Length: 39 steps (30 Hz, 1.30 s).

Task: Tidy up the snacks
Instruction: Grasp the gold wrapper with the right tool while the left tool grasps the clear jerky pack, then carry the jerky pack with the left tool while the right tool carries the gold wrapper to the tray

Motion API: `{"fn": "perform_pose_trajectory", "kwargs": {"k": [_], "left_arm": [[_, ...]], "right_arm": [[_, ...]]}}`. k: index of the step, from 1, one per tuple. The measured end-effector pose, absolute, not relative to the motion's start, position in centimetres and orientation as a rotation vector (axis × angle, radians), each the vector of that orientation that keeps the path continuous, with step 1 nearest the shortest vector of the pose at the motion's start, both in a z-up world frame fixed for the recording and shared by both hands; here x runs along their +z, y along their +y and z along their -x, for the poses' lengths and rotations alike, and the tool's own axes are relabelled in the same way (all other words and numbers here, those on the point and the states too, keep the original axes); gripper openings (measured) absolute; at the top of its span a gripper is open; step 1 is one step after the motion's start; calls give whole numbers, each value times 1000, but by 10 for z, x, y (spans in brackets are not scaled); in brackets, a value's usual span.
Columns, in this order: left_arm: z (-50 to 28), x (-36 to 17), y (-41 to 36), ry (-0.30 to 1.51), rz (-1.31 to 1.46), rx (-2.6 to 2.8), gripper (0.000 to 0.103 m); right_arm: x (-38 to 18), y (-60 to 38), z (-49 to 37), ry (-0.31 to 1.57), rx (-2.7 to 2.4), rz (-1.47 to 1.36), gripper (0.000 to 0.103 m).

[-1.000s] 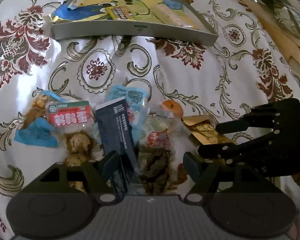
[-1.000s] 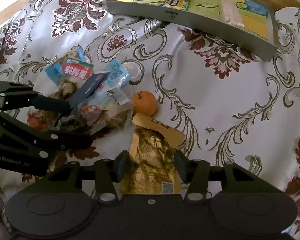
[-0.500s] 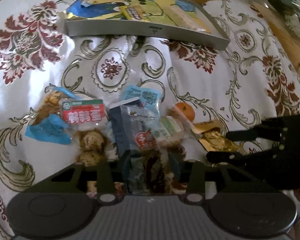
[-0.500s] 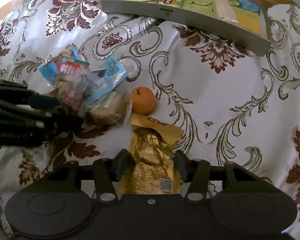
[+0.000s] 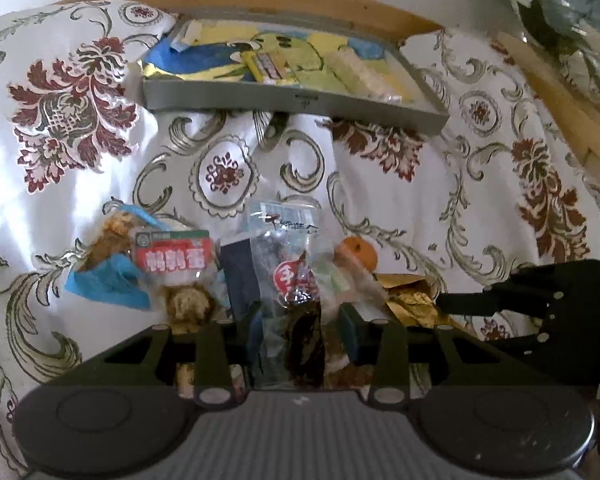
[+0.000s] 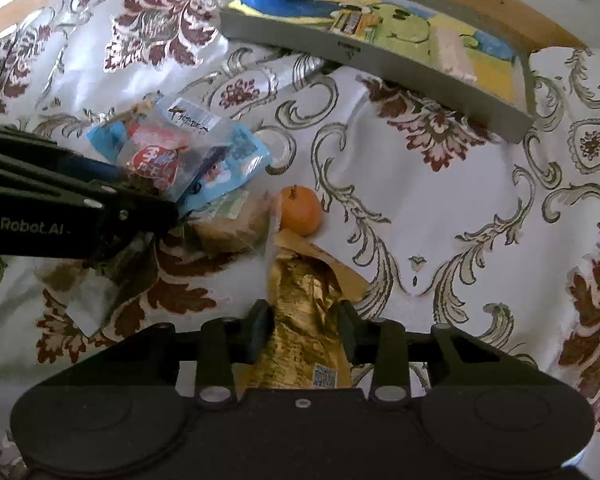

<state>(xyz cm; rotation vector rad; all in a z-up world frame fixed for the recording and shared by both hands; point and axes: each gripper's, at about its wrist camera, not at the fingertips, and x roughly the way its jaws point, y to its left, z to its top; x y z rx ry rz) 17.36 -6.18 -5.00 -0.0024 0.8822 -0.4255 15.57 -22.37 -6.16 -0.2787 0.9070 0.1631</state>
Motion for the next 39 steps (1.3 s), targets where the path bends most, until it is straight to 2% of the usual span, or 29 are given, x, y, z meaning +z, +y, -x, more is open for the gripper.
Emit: {"fn": "perform_pose_trajectory", "kwargs": {"k": [5,15,17,39], "left_arm": [[-176,-48,-58,874,32,-422,44],[-175,-49,-56,856,59,-425,44],[-175,-47,-56,847,66,-430,43],[-175,-34,-57,794,106,-442,43]], "right_arm": [[-57,-224,-152,880,140,277,30],[-56,-226,-151,881,120,256,29],[-53,-227,-150,868,115,247,22],[-8,-228,-139,665,94,190,21]]}}
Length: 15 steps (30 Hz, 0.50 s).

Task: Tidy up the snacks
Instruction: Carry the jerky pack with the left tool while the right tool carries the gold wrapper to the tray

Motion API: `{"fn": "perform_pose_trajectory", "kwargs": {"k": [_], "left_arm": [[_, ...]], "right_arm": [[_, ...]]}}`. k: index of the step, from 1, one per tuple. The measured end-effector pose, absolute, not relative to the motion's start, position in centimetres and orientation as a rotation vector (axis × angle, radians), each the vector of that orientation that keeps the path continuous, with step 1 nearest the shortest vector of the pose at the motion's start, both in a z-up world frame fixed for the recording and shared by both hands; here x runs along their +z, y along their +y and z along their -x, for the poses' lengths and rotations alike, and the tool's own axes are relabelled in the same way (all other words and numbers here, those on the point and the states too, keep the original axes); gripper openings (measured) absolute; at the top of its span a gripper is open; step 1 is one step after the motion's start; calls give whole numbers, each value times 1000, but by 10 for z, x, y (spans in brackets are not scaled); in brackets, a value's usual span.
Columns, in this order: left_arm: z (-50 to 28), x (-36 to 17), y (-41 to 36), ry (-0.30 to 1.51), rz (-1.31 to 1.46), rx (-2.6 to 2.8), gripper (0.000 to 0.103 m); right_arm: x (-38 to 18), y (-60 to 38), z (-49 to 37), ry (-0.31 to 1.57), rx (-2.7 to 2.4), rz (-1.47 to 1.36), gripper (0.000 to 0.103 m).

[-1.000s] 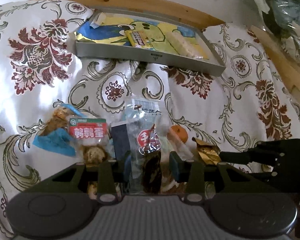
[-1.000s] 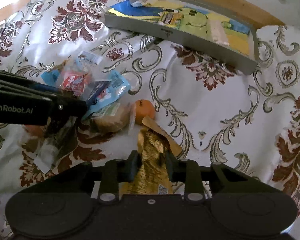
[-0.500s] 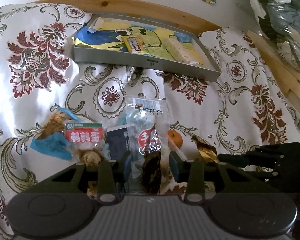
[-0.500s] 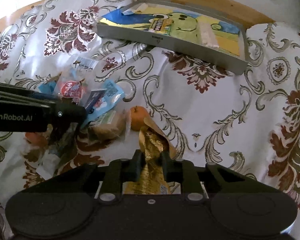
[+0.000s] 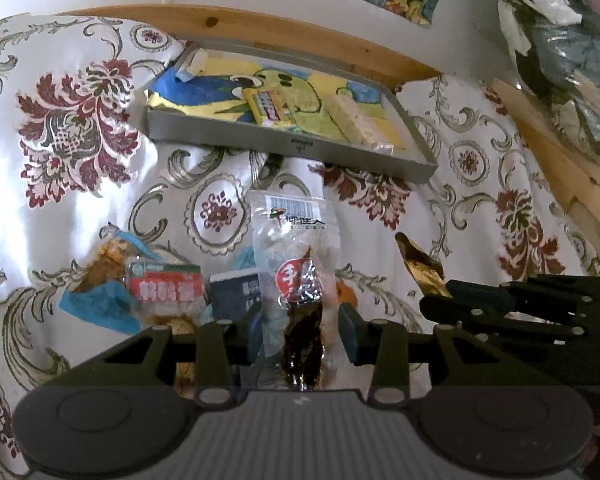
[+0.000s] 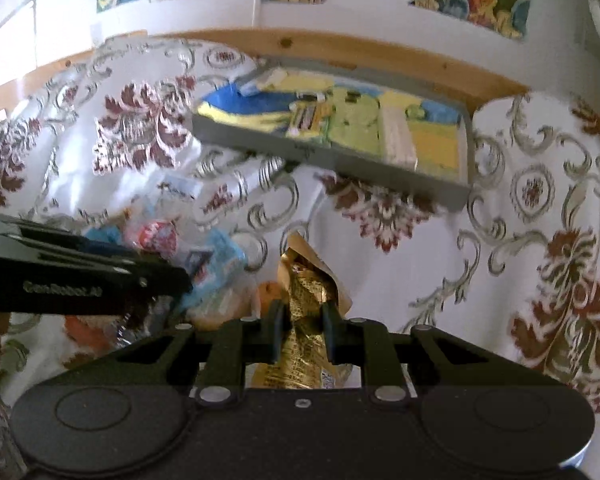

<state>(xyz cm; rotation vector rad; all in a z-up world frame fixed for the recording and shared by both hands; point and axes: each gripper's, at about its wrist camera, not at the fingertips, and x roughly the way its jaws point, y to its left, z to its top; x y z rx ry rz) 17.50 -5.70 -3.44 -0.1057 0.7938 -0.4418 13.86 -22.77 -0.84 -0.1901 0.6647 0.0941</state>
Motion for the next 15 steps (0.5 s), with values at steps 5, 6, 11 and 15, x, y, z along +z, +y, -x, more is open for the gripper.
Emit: {"fn": "perform_pose_trajectory", "kwargs": {"k": [5,6,11,15], "left_arm": [[-182,-21,-59,757,105,-441,43],[-186,-17,-59,752,109,-445,43],[-209,-3,-58,713,130,-429,43],[-237,11,-57,672,152,-416,43]], "right_arm": [[7,-227,-141,600,96,188,21],[8,-228,-142,590,91,188,21],[12,-229,-153,545,76,223,21],[21,-227,-173,487,90,271,21]]}}
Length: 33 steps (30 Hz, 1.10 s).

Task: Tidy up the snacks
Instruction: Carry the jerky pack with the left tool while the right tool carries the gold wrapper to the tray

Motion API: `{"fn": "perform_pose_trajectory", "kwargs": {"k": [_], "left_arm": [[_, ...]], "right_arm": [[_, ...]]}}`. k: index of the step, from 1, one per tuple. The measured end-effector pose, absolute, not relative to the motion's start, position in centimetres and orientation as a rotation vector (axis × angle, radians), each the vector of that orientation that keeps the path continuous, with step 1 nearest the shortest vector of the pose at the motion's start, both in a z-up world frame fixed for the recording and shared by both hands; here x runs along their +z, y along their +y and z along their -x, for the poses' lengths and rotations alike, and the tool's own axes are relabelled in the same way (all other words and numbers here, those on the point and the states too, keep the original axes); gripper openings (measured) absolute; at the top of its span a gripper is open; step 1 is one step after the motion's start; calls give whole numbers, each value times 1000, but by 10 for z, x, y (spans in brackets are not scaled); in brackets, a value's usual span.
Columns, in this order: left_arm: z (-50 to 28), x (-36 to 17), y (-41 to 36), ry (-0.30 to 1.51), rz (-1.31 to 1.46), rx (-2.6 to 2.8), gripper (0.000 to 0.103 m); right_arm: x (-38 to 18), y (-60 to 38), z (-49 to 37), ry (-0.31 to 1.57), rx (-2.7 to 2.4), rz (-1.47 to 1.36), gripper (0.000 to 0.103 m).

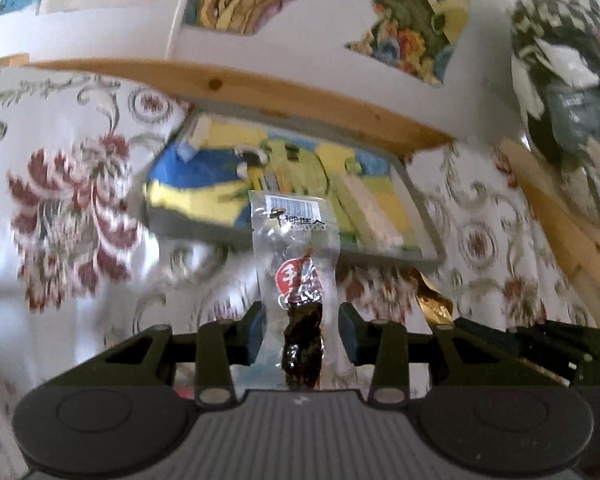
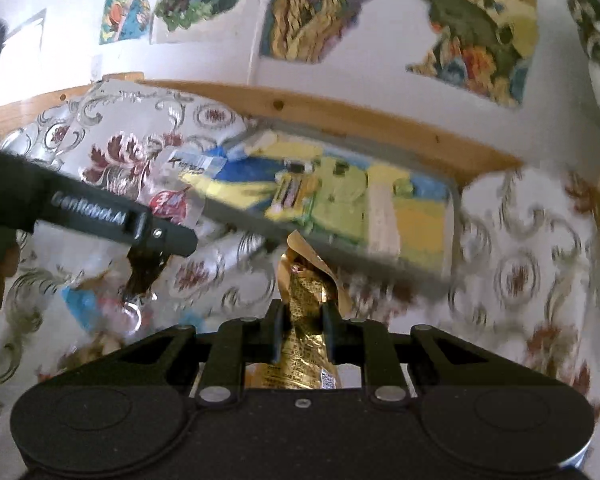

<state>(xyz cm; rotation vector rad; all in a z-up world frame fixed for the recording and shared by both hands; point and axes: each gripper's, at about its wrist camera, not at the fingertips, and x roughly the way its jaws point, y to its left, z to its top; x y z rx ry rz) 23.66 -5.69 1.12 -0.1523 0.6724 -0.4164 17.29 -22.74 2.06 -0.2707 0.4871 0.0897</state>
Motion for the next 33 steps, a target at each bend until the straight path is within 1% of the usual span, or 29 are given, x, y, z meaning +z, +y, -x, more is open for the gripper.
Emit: {"fn": "perform_pose_trajectory", "kwargs": {"k": [6,10,20,26,33], "left_arm": [[-291,28,-57,623,158,-405,43],[-327,31,-57,606,161,-375,43],[-405,16,-63,624,230,-299,43],[-428,-4,-64,701,262,-286,43],[-435,-22,-65,751,254,-253,43]], "right_arm": [[38,-230,-222,391,111,297,21],[39,-230,-262,344,118,294,21],[25,-237,-329,355,103,286,21],[11,-236,-349,377,89,242,22],[3,-233,-358,403,90,228,22]]}}
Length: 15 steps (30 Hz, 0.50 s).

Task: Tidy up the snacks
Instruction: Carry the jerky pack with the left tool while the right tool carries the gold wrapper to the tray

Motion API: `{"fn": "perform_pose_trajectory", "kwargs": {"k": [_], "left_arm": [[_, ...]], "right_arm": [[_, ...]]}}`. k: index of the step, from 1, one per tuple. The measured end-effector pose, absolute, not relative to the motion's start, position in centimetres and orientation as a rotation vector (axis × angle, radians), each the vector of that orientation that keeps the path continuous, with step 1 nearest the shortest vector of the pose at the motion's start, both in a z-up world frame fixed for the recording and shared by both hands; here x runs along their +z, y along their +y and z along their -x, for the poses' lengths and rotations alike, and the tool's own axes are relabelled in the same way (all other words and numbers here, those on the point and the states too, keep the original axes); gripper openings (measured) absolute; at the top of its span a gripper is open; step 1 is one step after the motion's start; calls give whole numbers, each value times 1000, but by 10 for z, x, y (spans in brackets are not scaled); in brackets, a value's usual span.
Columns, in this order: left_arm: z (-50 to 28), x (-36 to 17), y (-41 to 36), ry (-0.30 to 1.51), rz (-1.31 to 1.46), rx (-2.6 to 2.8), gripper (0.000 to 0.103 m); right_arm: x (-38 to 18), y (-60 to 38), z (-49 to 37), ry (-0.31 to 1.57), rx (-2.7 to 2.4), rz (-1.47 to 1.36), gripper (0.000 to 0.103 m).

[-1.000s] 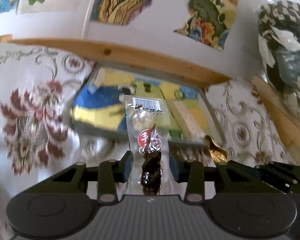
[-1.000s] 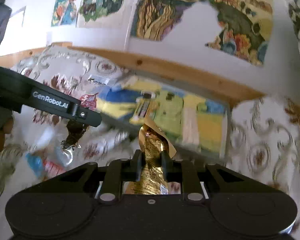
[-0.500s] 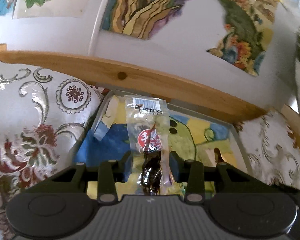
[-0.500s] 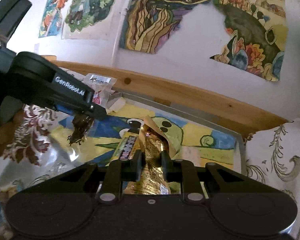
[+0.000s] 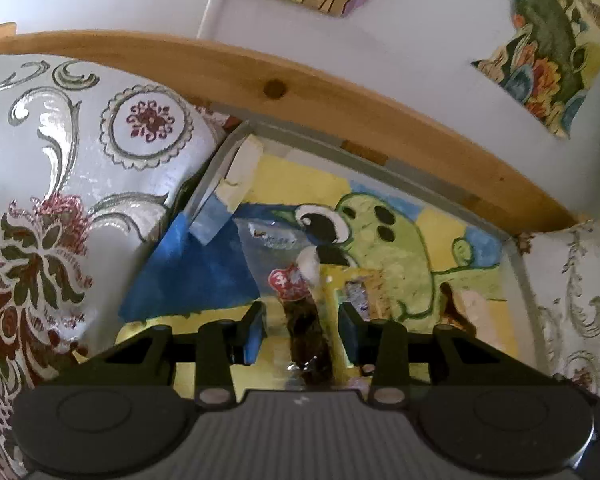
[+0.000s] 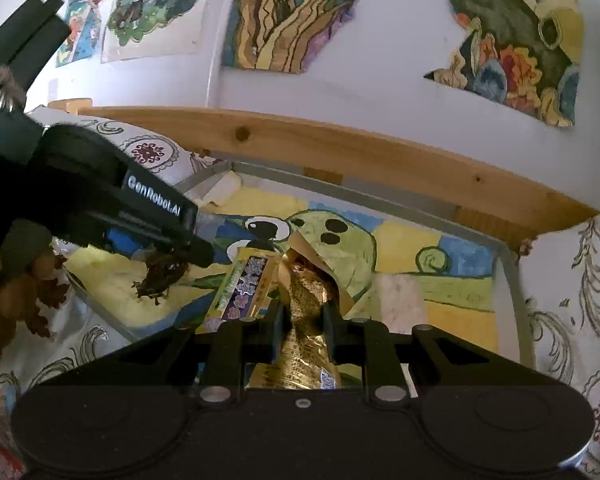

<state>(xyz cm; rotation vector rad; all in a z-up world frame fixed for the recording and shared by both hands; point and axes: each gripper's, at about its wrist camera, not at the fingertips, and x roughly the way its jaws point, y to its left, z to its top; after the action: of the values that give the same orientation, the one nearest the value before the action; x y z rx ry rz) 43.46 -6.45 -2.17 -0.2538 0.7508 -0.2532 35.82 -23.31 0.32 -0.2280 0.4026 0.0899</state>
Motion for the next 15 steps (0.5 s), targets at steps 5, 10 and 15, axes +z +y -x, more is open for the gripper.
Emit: {"fn": "perform_pose_trajectory", "kwargs": {"k": [5,10,15], "left_arm": [[-436,-26,-69,770,241,-235,44],[-432,-23,-66,785,290,-222,75],[-422,-9,-63,761,304,-219,85]], "right_arm": [[1,-239,-361,432,89,182,26],[3,-245,-360,443,81,139,32],[15,-249,-350,417,78,105,38]]}}
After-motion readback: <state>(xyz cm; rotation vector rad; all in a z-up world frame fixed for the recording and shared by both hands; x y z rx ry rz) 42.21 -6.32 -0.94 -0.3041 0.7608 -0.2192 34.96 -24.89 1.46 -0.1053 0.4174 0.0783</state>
